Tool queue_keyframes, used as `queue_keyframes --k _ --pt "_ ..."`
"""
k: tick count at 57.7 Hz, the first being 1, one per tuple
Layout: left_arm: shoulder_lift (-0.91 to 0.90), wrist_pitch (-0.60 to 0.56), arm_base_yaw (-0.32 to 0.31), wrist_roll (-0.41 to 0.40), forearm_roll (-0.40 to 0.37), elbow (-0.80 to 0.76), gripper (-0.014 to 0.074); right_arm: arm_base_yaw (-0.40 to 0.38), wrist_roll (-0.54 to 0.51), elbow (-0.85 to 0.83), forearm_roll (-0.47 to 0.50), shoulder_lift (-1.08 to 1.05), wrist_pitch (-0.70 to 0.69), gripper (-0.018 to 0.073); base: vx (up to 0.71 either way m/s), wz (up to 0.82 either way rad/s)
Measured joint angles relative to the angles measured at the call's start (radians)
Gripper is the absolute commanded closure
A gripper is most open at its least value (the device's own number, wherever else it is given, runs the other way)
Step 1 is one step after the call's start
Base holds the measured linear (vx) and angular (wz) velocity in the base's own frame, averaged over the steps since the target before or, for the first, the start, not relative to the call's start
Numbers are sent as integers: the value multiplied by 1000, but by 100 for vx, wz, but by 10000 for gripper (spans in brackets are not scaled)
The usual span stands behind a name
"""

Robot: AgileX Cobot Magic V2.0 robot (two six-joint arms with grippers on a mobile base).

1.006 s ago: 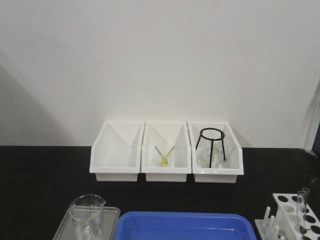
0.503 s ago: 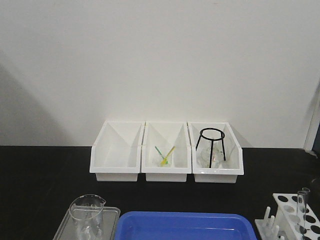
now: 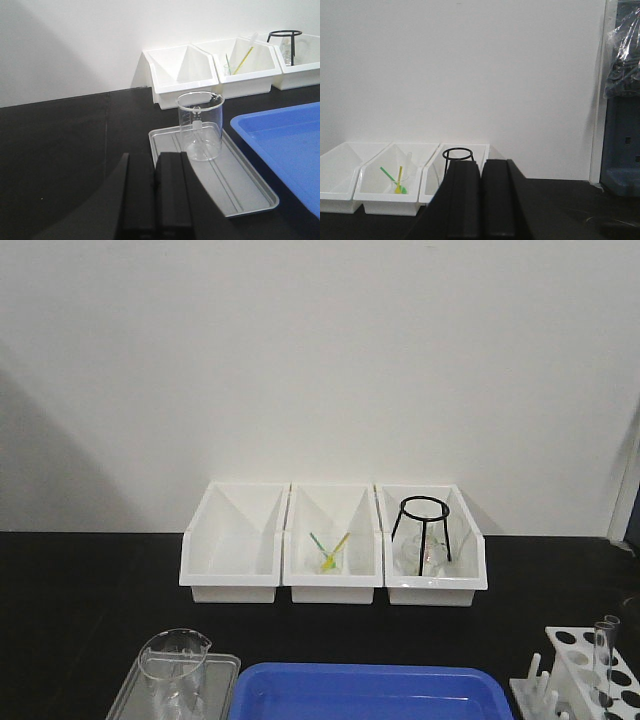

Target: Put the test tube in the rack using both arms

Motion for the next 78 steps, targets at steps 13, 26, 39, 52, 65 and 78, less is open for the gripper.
queue_keyframes --k 13,26,39,52,65,78 --pt "0 0 0 1 0 0 603 0 0 76 -65 -37 0 570 0 0" --pt "0 0 0 1 0 0 603 0 0 330 -127 -243 46 570 0 0" --pt "0 1 0 2 0 0 603 -2 0 375 -128 -403 93 570 0 0" --pt "0 0 0 2 -1 0 603 -3 0 375 -127 -404 101 570 0 0" --pt "0 0 0 3 -1 0 603 -3 0 375 -127 -404 108 570 0 0" --pt "0 0 0 3 -1 0 603 -3 0 375 -127 -404 108 570 0 0"
